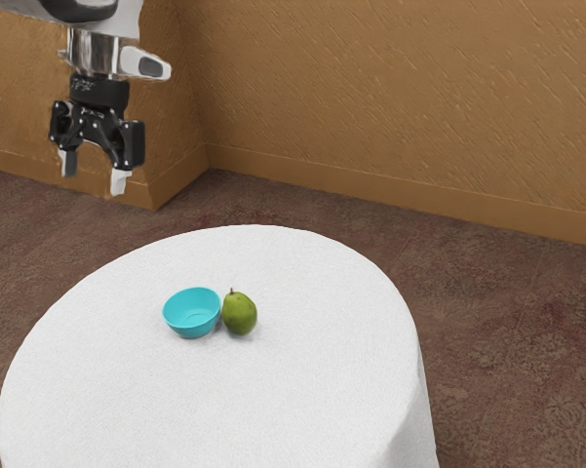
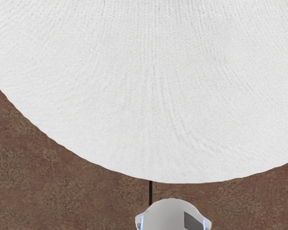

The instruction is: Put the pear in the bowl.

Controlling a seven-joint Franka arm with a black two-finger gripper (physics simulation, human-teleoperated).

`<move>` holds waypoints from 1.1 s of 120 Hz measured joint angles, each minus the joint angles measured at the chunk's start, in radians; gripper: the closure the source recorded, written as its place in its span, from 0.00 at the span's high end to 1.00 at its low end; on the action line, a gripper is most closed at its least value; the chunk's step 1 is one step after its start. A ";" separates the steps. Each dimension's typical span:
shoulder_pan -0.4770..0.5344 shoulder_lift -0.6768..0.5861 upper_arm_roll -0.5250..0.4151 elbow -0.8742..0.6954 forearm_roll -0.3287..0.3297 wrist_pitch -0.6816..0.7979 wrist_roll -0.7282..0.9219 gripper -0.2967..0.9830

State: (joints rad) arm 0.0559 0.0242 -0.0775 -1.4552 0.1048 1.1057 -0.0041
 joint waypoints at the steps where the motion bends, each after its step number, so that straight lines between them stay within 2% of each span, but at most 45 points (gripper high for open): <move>1: -0.001 0.000 0.000 -0.002 0.001 0.017 0.000 0.77; 16: -0.016 0.001 -0.001 -0.011 0.005 0.208 -0.002 0.77; 36: -0.038 0.005 -0.001 -0.011 -0.001 0.335 -0.005 0.77; 60: -0.030 0.180 0.001 0.058 -0.015 0.411 -0.001 0.77; 77: -0.011 0.267 0.031 0.021 -0.101 0.487 0.028 0.77; 100: 0.035 0.372 0.039 0.000 -0.251 0.554 0.101 0.77; 113: 0.061 0.412 0.026 0.000 -0.292 0.562 0.140 0.77; 132: 0.073 0.471 0.002 -0.003 -0.313 0.591 0.207 0.77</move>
State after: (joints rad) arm 0.1285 0.4952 -0.0759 -1.4586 -0.2081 1.6968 0.2031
